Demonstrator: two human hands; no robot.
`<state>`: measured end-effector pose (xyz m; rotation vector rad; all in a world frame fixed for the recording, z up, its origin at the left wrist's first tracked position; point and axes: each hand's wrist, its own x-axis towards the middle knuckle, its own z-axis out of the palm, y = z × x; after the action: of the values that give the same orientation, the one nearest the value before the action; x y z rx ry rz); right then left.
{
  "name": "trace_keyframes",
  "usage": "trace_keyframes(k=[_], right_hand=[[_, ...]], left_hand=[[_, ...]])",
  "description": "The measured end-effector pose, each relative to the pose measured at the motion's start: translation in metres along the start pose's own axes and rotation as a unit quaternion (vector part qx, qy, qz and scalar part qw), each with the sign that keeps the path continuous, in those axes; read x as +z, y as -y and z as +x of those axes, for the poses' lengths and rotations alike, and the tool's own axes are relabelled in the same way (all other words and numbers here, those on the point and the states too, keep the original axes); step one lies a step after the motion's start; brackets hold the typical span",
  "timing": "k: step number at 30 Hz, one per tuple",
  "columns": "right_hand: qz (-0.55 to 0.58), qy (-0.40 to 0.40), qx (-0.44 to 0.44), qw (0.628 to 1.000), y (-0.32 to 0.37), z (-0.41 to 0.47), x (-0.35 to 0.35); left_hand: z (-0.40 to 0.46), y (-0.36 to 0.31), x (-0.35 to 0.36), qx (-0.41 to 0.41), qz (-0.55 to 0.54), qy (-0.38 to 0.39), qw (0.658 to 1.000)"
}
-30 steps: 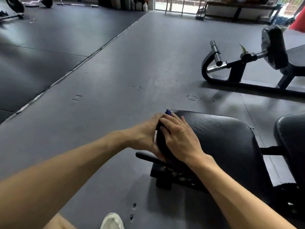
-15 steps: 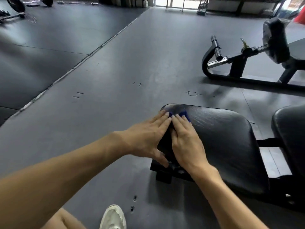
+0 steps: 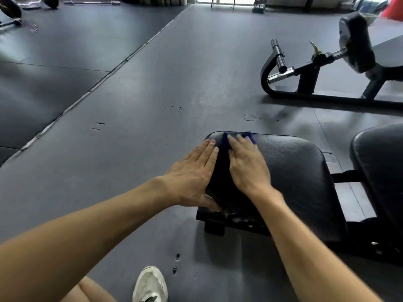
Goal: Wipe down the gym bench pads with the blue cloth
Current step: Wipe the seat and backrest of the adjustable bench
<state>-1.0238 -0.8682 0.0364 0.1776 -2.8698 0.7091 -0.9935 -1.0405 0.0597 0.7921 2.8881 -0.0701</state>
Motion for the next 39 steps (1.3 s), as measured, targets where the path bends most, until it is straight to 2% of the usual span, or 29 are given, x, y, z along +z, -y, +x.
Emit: trace_keyframes(k=[5, 13, 15, 18, 20, 22, 26, 30, 33, 37, 39], right_hand=[[-0.002, -0.039, 0.0, 0.999, 0.015, -0.089, -0.007], [-0.017, 0.026, 0.05, 0.998, -0.025, 0.051, -0.014], [-0.029, 0.025, 0.039, 0.998, -0.019, 0.032, -0.012], [-0.024, 0.011, 0.024, 0.999, -0.012, -0.045, -0.014], [-0.041, -0.021, 0.01, 0.999, -0.006, -0.094, -0.014], [-0.037, -0.029, 0.014, 0.999, -0.005, -0.107, -0.016], [-0.046, 0.011, 0.024, 0.999, -0.033, -0.025, -0.015], [-0.038, 0.044, 0.07, 0.996, -0.058, 0.05, -0.016], [-0.029, 0.04, 0.063, 0.997, -0.051, 0.018, -0.016], [-0.064, -0.014, 0.028, 0.997, -0.04, -0.078, -0.028], [-0.06, -0.007, 0.034, 0.998, -0.041, -0.094, -0.031]], left_hand=[[-0.001, 0.0, -0.001, 0.01, 0.024, -0.008, 1.0], [-0.003, -0.004, -0.005, 0.003, -0.017, 0.009, 1.0], [-0.003, -0.004, -0.009, 0.007, -0.043, 0.01, 0.999], [-0.002, -0.001, -0.02, 0.009, -0.066, 0.026, 0.997], [0.003, -0.002, -0.023, 0.006, -0.094, -0.01, 0.995], [0.015, -0.009, -0.018, -0.007, -0.127, -0.072, 0.989], [0.043, -0.028, -0.011, -0.061, -0.124, -0.168, 0.976], [0.07, -0.045, -0.01, -0.064, -0.104, -0.196, 0.973], [0.081, -0.051, -0.001, -0.062, -0.109, -0.199, 0.972], [0.078, -0.053, 0.006, -0.079, -0.064, -0.201, 0.974], [0.077, -0.054, 0.006, -0.077, -0.054, -0.203, 0.975]])
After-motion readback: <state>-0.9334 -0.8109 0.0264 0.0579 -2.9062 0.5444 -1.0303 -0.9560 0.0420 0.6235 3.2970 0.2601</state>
